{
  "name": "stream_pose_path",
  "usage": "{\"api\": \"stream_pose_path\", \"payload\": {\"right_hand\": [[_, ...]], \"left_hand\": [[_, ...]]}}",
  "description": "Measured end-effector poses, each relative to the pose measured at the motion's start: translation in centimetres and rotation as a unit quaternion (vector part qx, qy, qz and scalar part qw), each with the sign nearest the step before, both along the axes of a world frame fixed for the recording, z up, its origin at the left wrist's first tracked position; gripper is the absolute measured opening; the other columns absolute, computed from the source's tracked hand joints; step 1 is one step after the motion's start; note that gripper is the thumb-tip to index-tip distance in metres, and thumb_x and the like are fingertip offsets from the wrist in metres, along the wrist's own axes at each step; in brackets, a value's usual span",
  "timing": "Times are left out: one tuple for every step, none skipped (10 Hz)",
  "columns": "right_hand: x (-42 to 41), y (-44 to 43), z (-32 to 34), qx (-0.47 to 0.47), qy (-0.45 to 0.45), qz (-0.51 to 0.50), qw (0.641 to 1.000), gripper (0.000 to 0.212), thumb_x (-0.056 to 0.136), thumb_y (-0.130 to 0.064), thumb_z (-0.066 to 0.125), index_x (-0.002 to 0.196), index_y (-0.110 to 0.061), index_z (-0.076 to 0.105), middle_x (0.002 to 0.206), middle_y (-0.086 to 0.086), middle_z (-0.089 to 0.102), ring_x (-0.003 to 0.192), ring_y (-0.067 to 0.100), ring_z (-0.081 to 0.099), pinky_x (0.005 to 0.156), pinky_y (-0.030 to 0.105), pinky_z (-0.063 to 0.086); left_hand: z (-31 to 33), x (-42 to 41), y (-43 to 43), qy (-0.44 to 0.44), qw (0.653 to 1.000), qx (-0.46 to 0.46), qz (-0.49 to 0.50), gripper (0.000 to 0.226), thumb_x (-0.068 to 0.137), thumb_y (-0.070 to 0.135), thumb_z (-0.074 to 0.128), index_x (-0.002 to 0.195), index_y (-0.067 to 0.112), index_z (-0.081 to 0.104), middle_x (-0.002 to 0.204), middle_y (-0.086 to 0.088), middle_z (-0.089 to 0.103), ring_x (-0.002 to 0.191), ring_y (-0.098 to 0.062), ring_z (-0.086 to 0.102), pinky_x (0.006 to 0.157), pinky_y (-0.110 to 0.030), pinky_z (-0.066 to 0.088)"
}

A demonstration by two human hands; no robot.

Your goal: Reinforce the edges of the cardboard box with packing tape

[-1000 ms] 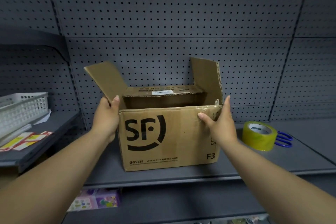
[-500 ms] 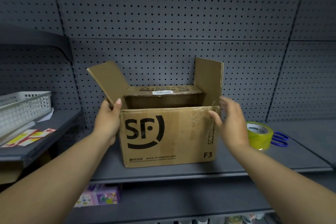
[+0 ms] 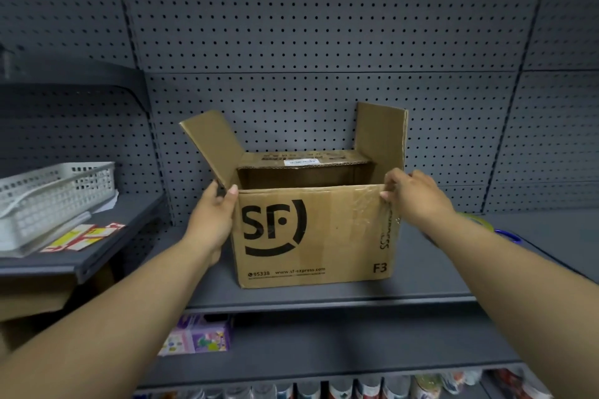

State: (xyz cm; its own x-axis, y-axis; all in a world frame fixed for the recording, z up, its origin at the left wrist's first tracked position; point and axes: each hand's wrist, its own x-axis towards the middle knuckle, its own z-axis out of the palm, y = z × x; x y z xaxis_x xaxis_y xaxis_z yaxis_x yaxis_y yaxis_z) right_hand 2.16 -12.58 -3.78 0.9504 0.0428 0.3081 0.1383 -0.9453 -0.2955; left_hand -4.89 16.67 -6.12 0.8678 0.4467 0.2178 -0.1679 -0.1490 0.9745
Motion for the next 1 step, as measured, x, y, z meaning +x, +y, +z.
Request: {"api": "stream_pose_path", "payload": {"right_hand": [[0.17,-0.16,0.97,0.01,0.029,0.008,0.999,0.029,0.09,-0.043,0.048,0.116,-0.029,0.051,0.112,0.007,0.049,0.111,0.027,0.047,0.085,0.04,0.044]], "left_hand": [[0.29,-0.66,-0.19,-0.002,1.0,0.018,0.017,0.052,0.096,0.034,0.043,0.144,0.021,0.027,0.126,0.003,0.058,0.11,-0.012,0.054,0.099,-0.03,0.037]]}}
